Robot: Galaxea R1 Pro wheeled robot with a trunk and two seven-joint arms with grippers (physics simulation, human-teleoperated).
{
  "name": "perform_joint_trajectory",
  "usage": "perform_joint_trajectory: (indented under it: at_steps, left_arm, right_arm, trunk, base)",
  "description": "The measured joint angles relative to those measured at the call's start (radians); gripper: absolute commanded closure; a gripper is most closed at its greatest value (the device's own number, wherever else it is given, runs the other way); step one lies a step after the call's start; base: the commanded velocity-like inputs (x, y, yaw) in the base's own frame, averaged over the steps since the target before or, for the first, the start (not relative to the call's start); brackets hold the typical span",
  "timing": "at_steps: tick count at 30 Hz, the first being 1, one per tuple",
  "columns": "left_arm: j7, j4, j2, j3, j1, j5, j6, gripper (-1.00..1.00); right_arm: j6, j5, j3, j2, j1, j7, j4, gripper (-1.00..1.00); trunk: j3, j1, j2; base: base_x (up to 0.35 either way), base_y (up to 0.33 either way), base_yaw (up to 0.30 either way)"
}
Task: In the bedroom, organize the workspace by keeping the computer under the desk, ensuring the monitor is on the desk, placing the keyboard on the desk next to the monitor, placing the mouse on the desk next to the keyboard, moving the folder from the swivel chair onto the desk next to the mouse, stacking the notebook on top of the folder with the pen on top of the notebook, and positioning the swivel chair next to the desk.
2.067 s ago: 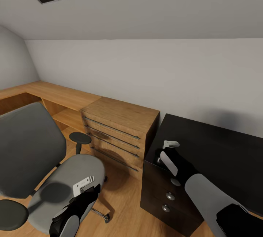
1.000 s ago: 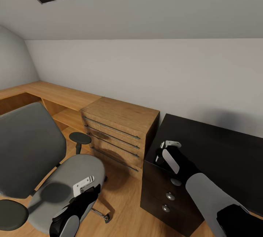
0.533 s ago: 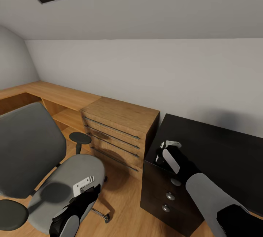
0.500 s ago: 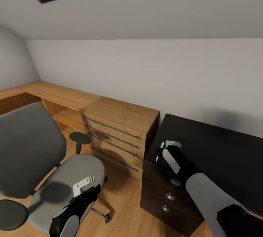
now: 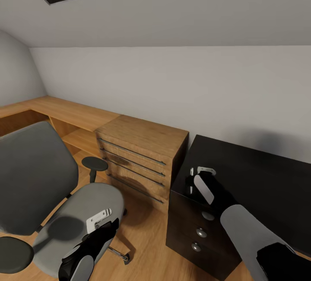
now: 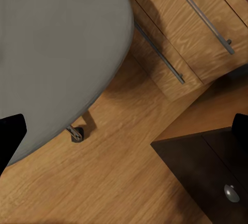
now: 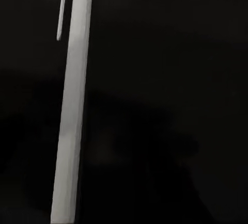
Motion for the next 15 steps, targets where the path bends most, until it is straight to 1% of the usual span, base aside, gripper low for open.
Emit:
perform_joint_trajectory:
  at_steps: [4, 15]
  left_arm:
    - [0.000, 0.000, 0.000, 0.000, 0.000, 0.000, 0.000, -1.00]
    - [0.000, 0.000, 0.000, 0.000, 0.000, 0.000, 0.000, -1.00]
  right_arm:
    - [0.006, 0.000, -0.007, 0.000, 0.000, 0.001, -0.001, 1.00]
    - [0.011, 0.005, -0.011, 0.000, 0.000, 0.004, -0.002, 1.00]
  trunk:
    - [0.000, 0.000, 0.000]
    - [0.000, 0.000, 0.000]
  base:
    - [0.000, 0.000, 0.000]
    - [0.000, 0.000, 0.000]
